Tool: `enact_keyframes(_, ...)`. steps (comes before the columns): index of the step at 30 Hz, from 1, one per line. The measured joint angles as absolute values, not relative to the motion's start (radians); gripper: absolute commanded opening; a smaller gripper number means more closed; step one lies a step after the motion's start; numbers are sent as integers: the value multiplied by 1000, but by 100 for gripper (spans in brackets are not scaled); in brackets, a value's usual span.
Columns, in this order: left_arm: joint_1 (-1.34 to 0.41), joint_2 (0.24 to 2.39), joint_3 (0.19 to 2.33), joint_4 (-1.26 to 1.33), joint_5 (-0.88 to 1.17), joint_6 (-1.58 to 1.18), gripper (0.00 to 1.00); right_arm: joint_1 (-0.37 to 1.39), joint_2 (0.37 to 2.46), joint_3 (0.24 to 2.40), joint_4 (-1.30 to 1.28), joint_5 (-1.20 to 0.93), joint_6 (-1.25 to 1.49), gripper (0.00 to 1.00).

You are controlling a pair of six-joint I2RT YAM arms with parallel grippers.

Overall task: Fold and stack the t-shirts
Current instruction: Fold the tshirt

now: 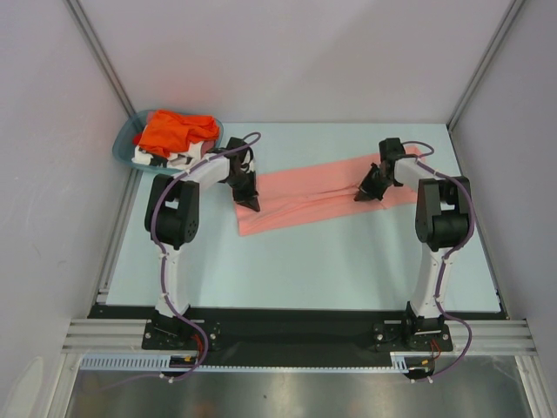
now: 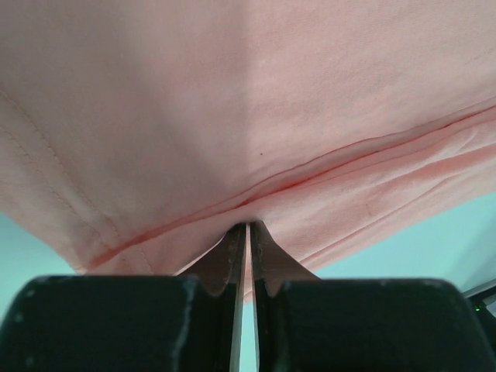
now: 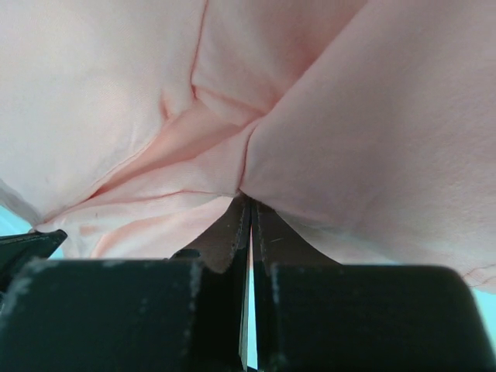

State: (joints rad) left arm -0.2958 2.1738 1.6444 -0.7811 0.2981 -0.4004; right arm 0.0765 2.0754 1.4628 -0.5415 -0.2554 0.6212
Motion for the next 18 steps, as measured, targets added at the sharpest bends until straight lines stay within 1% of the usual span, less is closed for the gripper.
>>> enact_keyframes(13,-292,2174,1644,-781,298,-400,9,62,2078,1470,-518,-259,621,0)
enact_keyframes(18,-291,2174,1635,-777,299,-400,9,59,2120,1532,-493,-261,621,0)
